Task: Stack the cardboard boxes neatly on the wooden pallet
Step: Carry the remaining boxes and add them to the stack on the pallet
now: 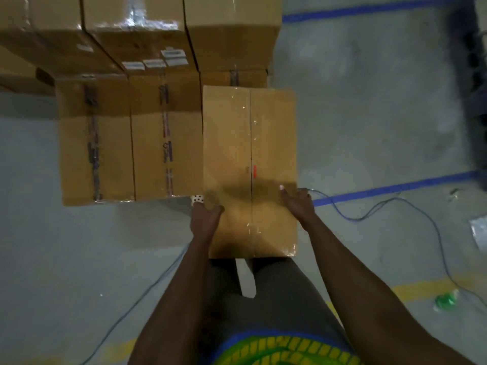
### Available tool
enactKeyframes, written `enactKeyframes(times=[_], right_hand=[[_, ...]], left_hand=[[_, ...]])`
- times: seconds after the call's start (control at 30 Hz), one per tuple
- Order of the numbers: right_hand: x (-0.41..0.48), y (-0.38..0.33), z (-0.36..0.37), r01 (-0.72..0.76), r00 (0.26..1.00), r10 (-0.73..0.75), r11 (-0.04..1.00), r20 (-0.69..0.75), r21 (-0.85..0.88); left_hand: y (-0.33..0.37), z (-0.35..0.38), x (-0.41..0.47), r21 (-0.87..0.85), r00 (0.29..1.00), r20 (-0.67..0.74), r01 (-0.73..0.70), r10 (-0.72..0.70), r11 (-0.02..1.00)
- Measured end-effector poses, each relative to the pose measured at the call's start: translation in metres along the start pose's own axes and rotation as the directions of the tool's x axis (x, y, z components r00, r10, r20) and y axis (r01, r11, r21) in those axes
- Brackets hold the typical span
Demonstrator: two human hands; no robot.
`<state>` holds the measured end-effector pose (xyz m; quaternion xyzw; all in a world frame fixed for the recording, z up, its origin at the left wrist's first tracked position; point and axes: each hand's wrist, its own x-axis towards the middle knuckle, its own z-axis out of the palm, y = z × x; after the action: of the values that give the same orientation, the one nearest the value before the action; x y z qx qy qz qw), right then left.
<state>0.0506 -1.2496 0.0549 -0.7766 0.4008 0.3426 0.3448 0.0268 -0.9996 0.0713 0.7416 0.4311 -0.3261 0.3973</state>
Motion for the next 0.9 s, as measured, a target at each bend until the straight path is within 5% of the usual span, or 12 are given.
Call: enactKeyframes(times=[0.23,0.37,0.53,0.9], right_hand=[[0.034,-0.002,0.006,0.08,0.996,-0.081,0.996,-0.037,-0.031],[0.052,-0.046,0.001,0.114,0.993,-0.111,0.992,-0.048,0.054],[0.054,-0.078,-0.002,0.039,0.99,-0.031,0.998,-0.137,0.058],[0.083,-0.179,-0.029,0.131,0.956,-0.096,0.985,-0.278,0.112]], left_hand=[[0.003,-0.006,0.033,-0.027,0.988,0.151,-0.039,0.043,0.999],[0.052,-0.01,0.055,-0.159,0.984,0.094,-0.133,0.15,0.978],[0.091,-0.013,0.054,-0.028,0.988,0.008,-0.152,0.152,0.988],[0.174,-0.05,0.098,-0.074,0.956,-0.043,-0.291,0.289,0.954]])
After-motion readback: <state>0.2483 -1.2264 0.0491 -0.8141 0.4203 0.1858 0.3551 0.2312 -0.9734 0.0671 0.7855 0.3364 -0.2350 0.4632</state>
